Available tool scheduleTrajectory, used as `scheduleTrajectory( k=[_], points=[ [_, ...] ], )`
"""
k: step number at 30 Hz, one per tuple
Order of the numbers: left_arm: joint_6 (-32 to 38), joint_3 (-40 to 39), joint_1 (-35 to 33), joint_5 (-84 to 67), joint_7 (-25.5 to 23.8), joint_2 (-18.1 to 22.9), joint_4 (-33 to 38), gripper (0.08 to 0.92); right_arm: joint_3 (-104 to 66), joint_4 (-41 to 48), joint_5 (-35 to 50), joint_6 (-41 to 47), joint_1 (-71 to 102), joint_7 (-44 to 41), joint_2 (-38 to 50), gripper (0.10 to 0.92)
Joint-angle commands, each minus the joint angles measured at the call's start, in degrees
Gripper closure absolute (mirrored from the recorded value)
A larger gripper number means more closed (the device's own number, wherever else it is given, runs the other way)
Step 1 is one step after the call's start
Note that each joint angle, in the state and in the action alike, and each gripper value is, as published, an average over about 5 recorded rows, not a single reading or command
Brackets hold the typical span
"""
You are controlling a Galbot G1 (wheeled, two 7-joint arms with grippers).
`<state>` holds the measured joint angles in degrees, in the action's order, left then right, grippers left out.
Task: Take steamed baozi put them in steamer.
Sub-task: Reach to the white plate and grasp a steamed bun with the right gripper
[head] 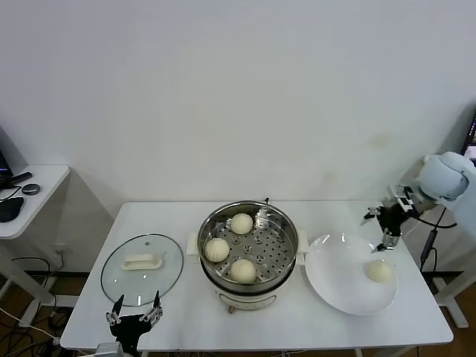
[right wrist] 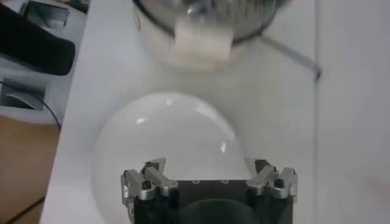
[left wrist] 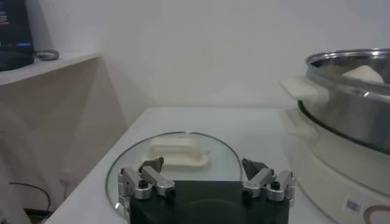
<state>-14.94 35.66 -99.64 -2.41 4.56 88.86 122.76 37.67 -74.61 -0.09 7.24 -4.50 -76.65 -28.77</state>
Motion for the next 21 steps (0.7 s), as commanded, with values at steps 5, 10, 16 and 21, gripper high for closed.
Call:
scheduleTrajectory(
  k=[5, 10, 16, 21],
  points=[
    [0.0, 0.1, -0.2, 0.5, 0.0, 0.4, -0.9, 0.177, -9.4, 9.1, -14.9, -2.9, 13.6, -0.2, -5.2, 0.203],
    [0.0, 0.1, 0.2, 0.6, -0.1, 0.6, -2.1, 0.177, -8.2, 10.8, -15.5, -3.3, 13.8, 0.9, -8.0, 0.203],
    [0.0, 0.5, 0.7, 0.5, -0.2, 0.5, -2.7, 0.177, -7.9, 12.7, -17.4, -3.8, 13.9, 1.0, -10.0, 0.203],
    [0.0, 0.6, 1.0, 0.4, -0.3, 0.5, -2.9, 0.177, -8.3, 13.9, -19.6, -4.3, 14.0, 1.5, -11.1, 0.203]
  ],
)
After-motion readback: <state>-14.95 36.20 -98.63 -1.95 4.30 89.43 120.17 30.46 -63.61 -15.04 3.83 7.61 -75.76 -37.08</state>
